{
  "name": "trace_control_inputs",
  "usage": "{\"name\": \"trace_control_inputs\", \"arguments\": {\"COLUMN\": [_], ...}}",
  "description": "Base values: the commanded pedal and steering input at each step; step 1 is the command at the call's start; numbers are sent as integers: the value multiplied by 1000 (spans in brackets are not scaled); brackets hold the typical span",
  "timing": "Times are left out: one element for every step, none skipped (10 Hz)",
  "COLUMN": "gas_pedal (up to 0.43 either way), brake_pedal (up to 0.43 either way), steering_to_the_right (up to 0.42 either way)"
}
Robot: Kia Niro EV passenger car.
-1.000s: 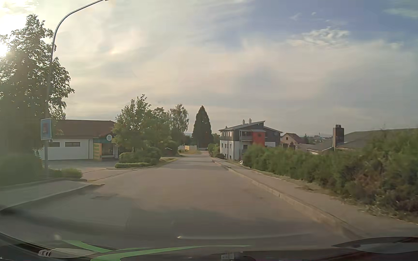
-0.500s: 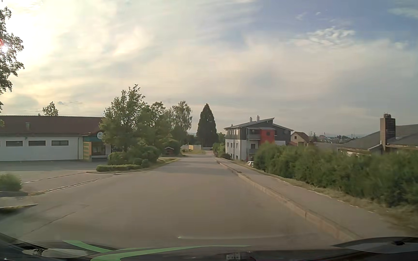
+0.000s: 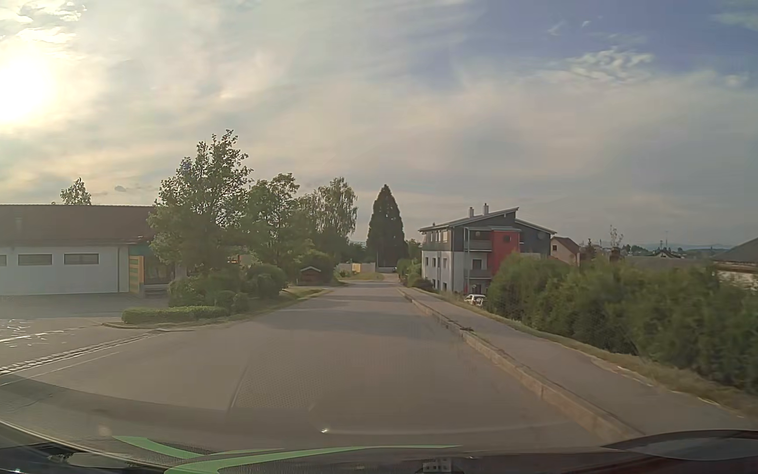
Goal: Follow the waypoints while adhering to traffic rules and regulations
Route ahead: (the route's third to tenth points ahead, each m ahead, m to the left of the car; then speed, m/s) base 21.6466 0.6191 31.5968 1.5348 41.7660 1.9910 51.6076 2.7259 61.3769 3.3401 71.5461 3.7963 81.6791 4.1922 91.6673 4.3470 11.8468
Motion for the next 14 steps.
{"name": "trace_control_inputs", "arguments": {"gas_pedal": [20,20,20,20,20,20,20,28,28,28,28,28,28,28], "brake_pedal": [0,0,0,0,0,0,0,0,0,0,0,0,0,0], "steering_to_the_right": [-20,-17,-14,-12,-12,-11,-11,-11,-11,-10,-9,-8,-6,-5]}}
